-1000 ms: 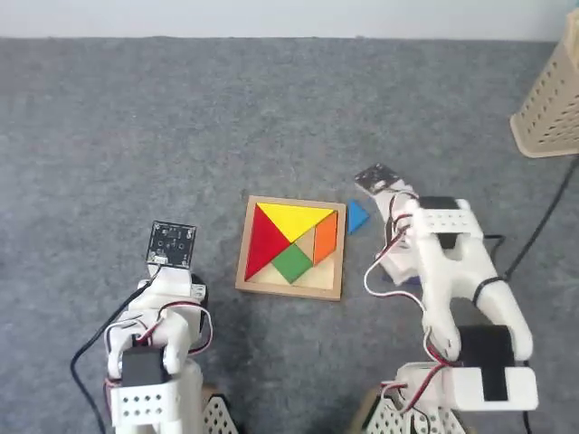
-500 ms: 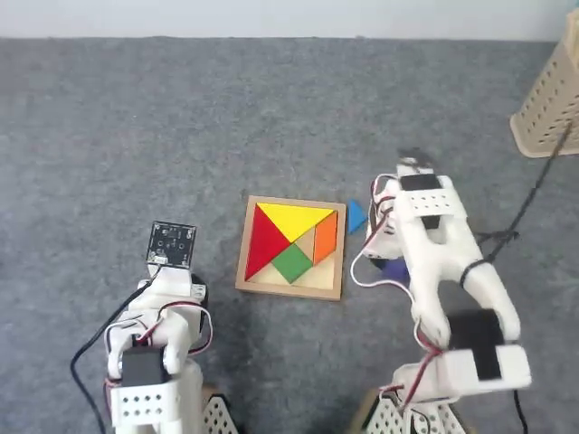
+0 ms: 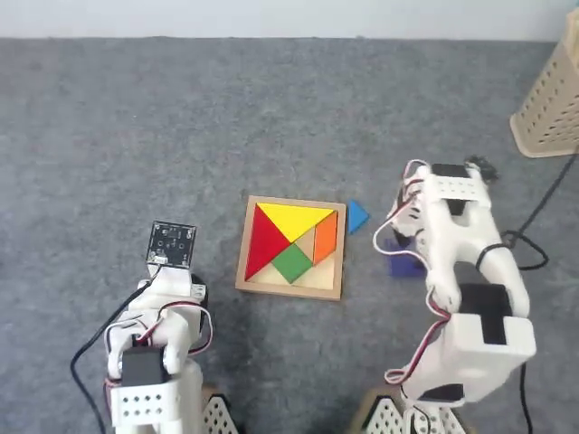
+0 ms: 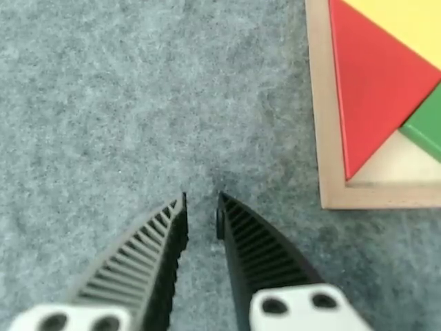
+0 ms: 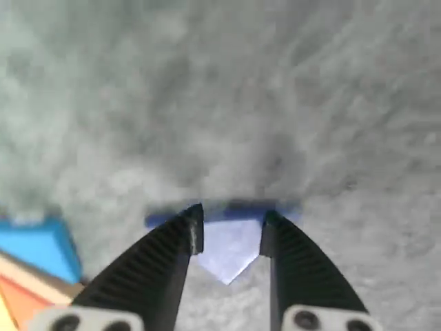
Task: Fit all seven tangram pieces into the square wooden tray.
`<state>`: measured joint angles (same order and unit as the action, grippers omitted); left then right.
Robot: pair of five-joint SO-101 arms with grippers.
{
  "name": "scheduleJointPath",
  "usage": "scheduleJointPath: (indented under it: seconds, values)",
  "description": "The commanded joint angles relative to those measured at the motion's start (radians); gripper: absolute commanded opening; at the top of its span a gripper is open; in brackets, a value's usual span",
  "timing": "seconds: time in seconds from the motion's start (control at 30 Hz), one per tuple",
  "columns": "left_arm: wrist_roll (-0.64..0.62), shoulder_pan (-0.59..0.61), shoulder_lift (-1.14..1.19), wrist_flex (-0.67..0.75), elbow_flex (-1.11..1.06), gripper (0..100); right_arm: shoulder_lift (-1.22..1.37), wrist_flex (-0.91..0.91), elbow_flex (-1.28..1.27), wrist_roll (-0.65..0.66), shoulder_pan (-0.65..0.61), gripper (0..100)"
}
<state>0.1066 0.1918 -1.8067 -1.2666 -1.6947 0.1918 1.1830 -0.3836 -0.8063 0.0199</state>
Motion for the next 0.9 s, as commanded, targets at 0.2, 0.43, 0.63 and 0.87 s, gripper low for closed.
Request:
scheduleJointPath:
  seconds: [0.2,0.43,0.63,0.87]
  values:
    - [-0.008,-0.003,-0.021,0.0,0.01,7,0.073,-0.018,0.025,-0.003,-0.025,16.2]
    - [-0.008,-0.003,-0.021,0.0,0.01,7,0.091,0.067,0.115,0.137,-0.045,10.2]
    - [-0.008,-0.003,-0.021,0.0,0.01,7,0.102,0.285,0.259,0.163,-0.099,8.4]
    - [-0.008,-0.003,-0.021,0.0,0.01,7,0.154,0.297,0.259,0.163,-0.16,15.4]
